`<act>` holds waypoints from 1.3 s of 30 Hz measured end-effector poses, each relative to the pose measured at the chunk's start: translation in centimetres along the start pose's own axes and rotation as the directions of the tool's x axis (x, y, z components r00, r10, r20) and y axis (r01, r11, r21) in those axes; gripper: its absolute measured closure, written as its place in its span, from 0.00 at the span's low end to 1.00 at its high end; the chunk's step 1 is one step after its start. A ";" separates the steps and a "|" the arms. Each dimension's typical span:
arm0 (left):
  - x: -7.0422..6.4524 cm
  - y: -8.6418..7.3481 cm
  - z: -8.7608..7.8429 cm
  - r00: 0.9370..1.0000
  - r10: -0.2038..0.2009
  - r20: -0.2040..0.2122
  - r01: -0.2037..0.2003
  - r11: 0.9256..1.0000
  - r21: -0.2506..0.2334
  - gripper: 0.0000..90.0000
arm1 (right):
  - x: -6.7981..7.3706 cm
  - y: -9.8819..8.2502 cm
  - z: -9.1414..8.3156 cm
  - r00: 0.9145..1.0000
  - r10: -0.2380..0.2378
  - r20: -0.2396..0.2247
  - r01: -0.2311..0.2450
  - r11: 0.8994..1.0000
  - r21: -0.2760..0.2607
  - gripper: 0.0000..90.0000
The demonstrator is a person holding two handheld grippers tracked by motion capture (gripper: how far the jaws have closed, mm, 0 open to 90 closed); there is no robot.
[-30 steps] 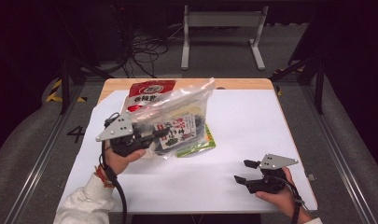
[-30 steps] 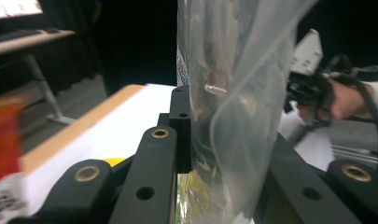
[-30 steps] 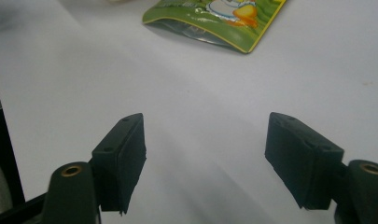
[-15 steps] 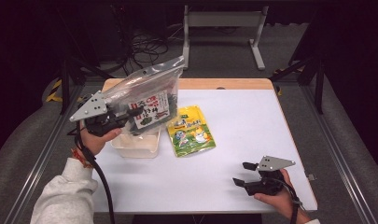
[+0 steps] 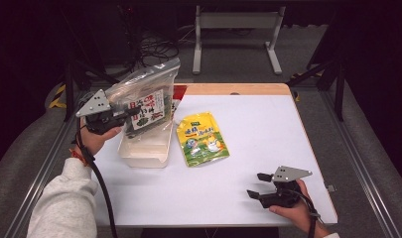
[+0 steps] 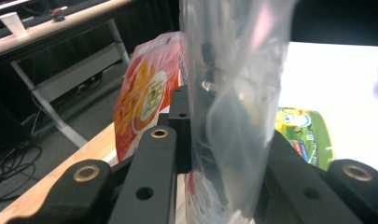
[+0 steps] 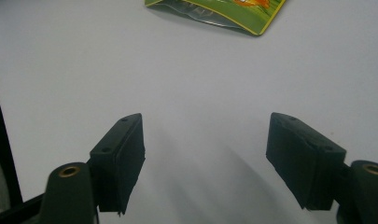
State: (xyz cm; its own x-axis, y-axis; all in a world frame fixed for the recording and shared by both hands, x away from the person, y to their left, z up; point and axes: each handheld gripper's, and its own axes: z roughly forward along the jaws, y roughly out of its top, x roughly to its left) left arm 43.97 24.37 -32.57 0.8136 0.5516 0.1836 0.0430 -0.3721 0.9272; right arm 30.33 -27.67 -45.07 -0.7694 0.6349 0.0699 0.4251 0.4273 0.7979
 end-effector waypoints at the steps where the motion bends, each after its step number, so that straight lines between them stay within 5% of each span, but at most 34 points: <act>1: 0.1 0.0 0.0 1.000 -0.001 0.001 0.001 1.000 -0.001 0.88 | 0.0 0.0 0.0 1.000 0.001 -0.001 -0.001 1.000 0.001 0.30; 7: 0.1 0.0 0.0 1.000 0.001 0.020 -0.002 1.000 0.007 0.88 | 0.0 -0.1 0.1 1.000 0.003 -0.009 -0.003 1.000 0.009 0.30; 14: 0.3 0.7 -1.9 1.000 0.007 -0.029 -0.008 1.000 -0.007 0.88 | 0.0 -0.1 0.2 1.000 0.007 -0.016 -0.007 1.000 0.010 0.30; 18: 0.1 0.6 -1.1 0.999 0.040 -0.029 -0.039 0.998 0.043 0.88 | 0.1 0.0 0.3 1.000 0.003 -0.021 -0.002 1.000 0.011 0.30; 22: -0.1 0.6 -0.6 0.999 0.035 -0.019 -0.035 0.999 0.030 0.88 | 0.2 0.0 0.4 1.000 0.003 -0.024 -0.003 1.000 0.011 0.29; 26: -0.1 0.2 0.2 0.999 0.026 0.030 -0.027 0.999 0.045 0.88 | 0.1 -0.1 0.5 0.999 0.006 -0.033 -0.005 1.000 0.017 0.29; 30: -0.1 0.8 -0.1 0.998 0.056 0.025 -0.057 0.997 0.052 0.88 | 0.1 -0.1 0.5 0.999 0.007 -0.037 -0.007 1.000 0.017 0.29; 34: -0.2 0.5 0.2 0.998 0.058 0.026 -0.060 0.994 0.092 0.88 | 0.0 -0.2 0.5 0.999 0.012 -0.042 -0.012 1.000 0.019 0.29; 39: -0.2 -0.1 0.5 0.999 0.037 0.019 -0.038 0.996 0.078 0.88 | 0.2 -0.1 0.6 0.999 0.006 -0.042 -0.005 1.000 0.025 0.29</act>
State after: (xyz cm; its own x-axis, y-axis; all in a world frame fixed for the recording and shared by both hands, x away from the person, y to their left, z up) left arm 44.08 23.87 -32.84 0.8253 0.5235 0.2116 0.0571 -0.4502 0.8911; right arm 30.42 -27.24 -45.50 -0.7862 0.6098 0.0999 0.4409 0.4404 0.7821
